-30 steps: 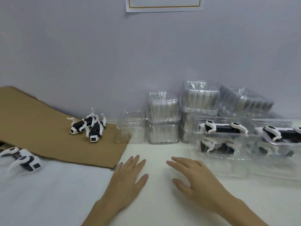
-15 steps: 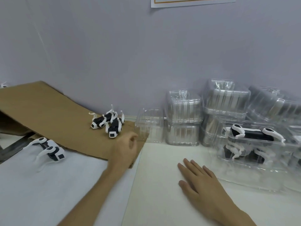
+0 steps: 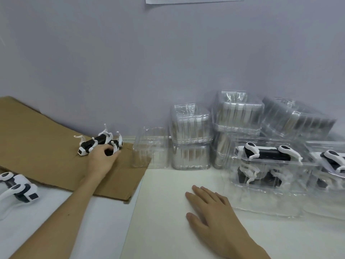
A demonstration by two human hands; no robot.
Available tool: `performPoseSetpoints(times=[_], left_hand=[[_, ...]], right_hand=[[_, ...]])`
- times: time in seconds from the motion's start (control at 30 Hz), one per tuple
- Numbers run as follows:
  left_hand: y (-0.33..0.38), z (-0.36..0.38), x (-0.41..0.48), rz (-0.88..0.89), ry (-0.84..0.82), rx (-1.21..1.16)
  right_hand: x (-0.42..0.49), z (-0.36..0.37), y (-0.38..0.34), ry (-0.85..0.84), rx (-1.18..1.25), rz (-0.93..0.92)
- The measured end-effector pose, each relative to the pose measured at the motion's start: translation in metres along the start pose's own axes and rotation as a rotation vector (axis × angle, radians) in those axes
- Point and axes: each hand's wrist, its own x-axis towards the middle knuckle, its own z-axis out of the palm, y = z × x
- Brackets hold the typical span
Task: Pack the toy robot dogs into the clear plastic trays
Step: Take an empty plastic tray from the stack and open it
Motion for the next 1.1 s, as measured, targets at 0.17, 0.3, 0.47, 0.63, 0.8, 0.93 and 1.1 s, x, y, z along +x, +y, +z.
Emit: performPoseSetpoints(times=[0.17,0.3,0.47,0.63,0.8,0.93,1.1], left_hand=[[0.016,0.007,-0.015,-0.095,0.150,-0.033],[0.028,0.004,-0.045,-0.006,0.251,0.011],[0.028,-0.003,-0.072,-0.009,0.227,0.050],[0.068,0.000,-0.082,0.238,0.364,0.022],[0.111,0.024,-0.061,0.629,-0.023,0.420],[0.111,0.037,-0.047,0.436,-0.214,0.496],[0.109,0.016,-0.058,0.249,0.075,0.015]], right_hand=[[0.000,0.000,0.002,0.001,0.010,0.000],[-0.001,0.002,0.003,0.017,0.020,-0.003],[-0.002,0.004,0.004,0.033,0.010,-0.012],[-0.002,0.005,0.003,0.036,0.008,-0.010],[-0.003,0.003,0.003,0.036,0.019,-0.017],[-0.003,-0.001,0.002,0.035,0.041,-0.017],[-0.003,-0.001,0.002,0.055,0.052,-0.034]])
